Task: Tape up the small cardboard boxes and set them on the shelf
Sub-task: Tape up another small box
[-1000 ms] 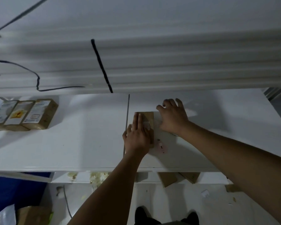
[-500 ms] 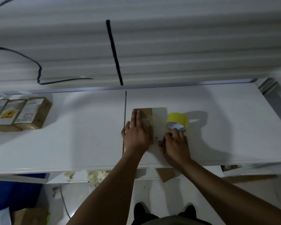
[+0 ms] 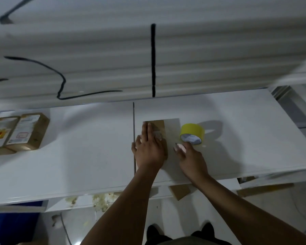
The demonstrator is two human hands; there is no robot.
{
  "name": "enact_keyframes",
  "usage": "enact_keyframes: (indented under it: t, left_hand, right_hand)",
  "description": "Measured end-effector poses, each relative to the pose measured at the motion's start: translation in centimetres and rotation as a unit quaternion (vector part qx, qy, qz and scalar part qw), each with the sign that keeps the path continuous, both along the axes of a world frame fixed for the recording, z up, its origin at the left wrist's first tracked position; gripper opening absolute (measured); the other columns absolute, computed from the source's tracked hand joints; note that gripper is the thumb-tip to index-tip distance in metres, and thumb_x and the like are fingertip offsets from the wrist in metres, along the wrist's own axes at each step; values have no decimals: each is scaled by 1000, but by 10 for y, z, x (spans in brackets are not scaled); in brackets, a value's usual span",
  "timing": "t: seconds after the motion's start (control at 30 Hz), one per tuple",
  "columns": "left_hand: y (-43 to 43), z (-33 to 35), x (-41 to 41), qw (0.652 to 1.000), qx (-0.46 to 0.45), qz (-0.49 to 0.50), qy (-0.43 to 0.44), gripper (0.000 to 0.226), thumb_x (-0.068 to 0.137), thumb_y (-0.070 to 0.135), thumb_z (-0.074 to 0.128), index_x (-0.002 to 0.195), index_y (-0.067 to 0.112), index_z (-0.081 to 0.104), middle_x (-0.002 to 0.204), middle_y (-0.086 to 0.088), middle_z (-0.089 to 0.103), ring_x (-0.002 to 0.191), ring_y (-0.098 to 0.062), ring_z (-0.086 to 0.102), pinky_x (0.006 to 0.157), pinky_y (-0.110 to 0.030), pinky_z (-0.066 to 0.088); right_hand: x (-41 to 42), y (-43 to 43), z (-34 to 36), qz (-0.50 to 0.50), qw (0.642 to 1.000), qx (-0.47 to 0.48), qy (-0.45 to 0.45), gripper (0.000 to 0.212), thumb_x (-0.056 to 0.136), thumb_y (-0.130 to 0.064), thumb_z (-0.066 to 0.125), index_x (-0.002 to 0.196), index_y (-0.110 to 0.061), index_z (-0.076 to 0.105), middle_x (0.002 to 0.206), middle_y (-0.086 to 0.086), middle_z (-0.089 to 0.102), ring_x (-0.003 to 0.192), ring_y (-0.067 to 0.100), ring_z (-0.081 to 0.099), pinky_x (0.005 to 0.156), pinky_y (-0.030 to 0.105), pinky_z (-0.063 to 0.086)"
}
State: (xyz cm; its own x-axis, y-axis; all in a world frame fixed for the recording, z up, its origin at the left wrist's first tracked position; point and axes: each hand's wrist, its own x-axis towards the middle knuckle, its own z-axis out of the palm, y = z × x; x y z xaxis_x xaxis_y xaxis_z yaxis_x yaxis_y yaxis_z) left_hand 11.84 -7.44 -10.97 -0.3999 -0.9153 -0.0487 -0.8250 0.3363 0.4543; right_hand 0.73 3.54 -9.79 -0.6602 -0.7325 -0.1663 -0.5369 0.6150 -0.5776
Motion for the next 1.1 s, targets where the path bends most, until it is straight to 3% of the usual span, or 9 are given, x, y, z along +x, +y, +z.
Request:
enact_keyframes:
  t: [0.07, 0.17, 0.33, 0.5, 0.63, 0.7, 0.8, 1.0, 1.1]
  left_hand:
    - [0, -2, 0, 1000, 0, -3, 3, 68, 109, 46, 23, 171, 26, 7, 180, 6, -2, 156, -34, 32, 127, -57, 24]
    - [-2, -5, 0, 1000, -2, 2, 3, 65, 112, 43, 26, 171, 27, 5, 180, 8, -5, 156, -33, 32, 127, -56, 24]
    - [-3, -8, 0, 1000, -3, -4, 3, 68, 110, 47, 21, 171, 27, 1, 180, 7, -6, 156, -34, 31, 127, -57, 25]
    - [-4, -10, -2, 1000, -11, 2, 9, 68, 108, 46, 23, 171, 28, 6, 180, 6, -2, 153, -34, 36, 125, -58, 27]
    - [-4, -11, -3, 1000, -2, 7, 10, 67, 108, 44, 27, 171, 28, 7, 180, 6, 1, 152, -35, 37, 124, -58, 27]
    - [-4, -10, -3, 1000, -2, 8, 13, 66, 109, 42, 28, 170, 28, 9, 180, 7, 2, 152, -35, 37, 124, -58, 27]
    - [-4, -9, -1, 1000, -3, 7, 15, 66, 110, 41, 29, 171, 28, 7, 180, 8, 1, 153, -31, 38, 123, -57, 28]
    - [3, -2, 25, 1000, 1, 3, -20, 65, 111, 42, 22, 171, 30, -1, 179, 13, -10, 154, -25, 37, 125, -56, 26]
    - [9, -3, 49, 999, -14, 18, -26, 66, 112, 43, 21, 171, 30, -4, 178, 14, -14, 154, -27, 38, 127, -57, 26]
  right_hand:
    - [2, -14, 8, -30, 995, -66, -75, 35, 107, -44, 50, 120, -13, 61, 115, 22, 73, 109, 44, 67, 84, 45, 53]
    - [10, -37, 13, -61, 982, -100, -146, 28, 110, -29, 48, 123, -6, 58, 120, 25, 69, 113, 43, 65, 75, 31, 39]
    - [12, -52, 17, -39, 987, -153, -17, 28, 105, -14, 51, 130, -3, 42, 100, 22, 71, 86, 41, 70, 51, 23, 32]
    - [1, -51, 17, 18, 996, -92, 8, 10, 100, -6, 52, 108, -2, 50, 86, 22, 65, 81, 43, 65, 58, 38, 37]
    - [-1, -28, 13, 62, 996, -58, -4, 5, 90, -3, 57, 88, -7, 53, 75, 8, 52, 71, 36, 54, 60, 34, 31]
    - [1, -15, 9, 57, 997, -42, -21, 2, 93, -12, 60, 95, -12, 59, 80, 2, 58, 80, 38, 61, 65, 33, 39]
    - [3, 7, 1, 34, 999, -12, -9, 12, 99, -31, 56, 110, -26, 60, 107, 0, 74, 104, 37, 67, 79, 40, 52]
    - [-3, 18, -4, 34, 999, -7, 10, 15, 102, -42, 55, 112, -31, 56, 112, -7, 77, 107, 34, 70, 85, 43, 55]
    - [-6, 14, -4, 33, 999, 9, 2, 20, 102, -40, 57, 121, -33, 58, 118, 3, 76, 110, 38, 68, 88, 44, 55]
